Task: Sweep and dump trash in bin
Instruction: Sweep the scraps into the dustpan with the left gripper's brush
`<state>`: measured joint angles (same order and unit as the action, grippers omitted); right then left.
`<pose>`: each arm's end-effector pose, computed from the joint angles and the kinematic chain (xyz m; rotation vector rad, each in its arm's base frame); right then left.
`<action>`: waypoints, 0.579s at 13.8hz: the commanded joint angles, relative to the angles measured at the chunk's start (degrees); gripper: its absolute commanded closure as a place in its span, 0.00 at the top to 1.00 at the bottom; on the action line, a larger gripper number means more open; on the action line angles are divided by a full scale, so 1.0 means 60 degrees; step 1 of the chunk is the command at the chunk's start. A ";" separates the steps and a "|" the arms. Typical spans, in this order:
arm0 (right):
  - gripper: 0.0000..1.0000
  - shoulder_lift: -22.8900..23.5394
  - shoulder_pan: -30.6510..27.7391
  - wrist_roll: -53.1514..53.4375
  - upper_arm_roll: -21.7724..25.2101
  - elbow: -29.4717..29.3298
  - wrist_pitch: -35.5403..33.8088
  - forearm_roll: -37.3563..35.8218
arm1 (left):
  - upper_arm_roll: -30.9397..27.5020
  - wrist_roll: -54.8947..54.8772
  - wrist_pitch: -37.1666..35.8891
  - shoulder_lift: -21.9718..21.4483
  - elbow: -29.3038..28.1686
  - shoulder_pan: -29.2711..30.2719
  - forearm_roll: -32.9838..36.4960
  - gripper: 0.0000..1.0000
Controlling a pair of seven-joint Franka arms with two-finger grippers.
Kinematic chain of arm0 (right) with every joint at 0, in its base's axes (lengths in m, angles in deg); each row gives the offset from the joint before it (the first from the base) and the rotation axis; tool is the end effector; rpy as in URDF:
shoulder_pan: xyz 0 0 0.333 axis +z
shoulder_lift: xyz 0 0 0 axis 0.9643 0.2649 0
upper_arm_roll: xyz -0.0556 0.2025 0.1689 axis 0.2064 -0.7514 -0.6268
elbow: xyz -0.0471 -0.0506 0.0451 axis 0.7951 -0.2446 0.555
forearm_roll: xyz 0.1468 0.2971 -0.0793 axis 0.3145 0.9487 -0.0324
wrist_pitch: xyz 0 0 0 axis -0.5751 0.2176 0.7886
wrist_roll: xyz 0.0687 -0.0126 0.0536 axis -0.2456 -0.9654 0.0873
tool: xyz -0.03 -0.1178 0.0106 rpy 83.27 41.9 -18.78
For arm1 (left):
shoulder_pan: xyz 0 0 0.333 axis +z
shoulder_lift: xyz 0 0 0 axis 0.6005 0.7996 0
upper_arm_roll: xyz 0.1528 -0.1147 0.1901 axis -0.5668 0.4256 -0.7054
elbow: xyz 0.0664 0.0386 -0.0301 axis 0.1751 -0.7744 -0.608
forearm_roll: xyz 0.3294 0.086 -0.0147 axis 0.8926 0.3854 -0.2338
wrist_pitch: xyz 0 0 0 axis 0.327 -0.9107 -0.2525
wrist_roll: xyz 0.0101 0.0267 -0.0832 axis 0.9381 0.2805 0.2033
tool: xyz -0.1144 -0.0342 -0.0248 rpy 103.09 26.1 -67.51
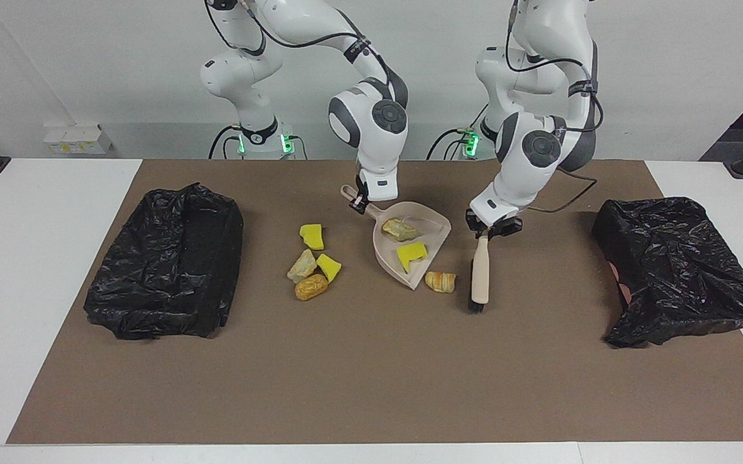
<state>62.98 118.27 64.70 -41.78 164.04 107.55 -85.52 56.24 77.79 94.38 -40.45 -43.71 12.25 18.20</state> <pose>0.3942 0.3320 0.3221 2.7266 1.4164 -0.3123 0.4491 -0.1861 0.3229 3.0418 -0.5144 -0.2252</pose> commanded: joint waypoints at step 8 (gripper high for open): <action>0.00 -0.0105 -0.0021 0.0311 0.0008 0.0033 -0.0104 0.0109 | 0.0001 -0.1741 -0.2256 -0.0547 0.0136 -0.1398 0.0147 0.00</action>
<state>62.98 118.29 64.86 -41.78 164.04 107.54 -85.39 57.00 68.27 82.64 -43.05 -43.18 4.82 18.29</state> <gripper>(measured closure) 0.692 0.740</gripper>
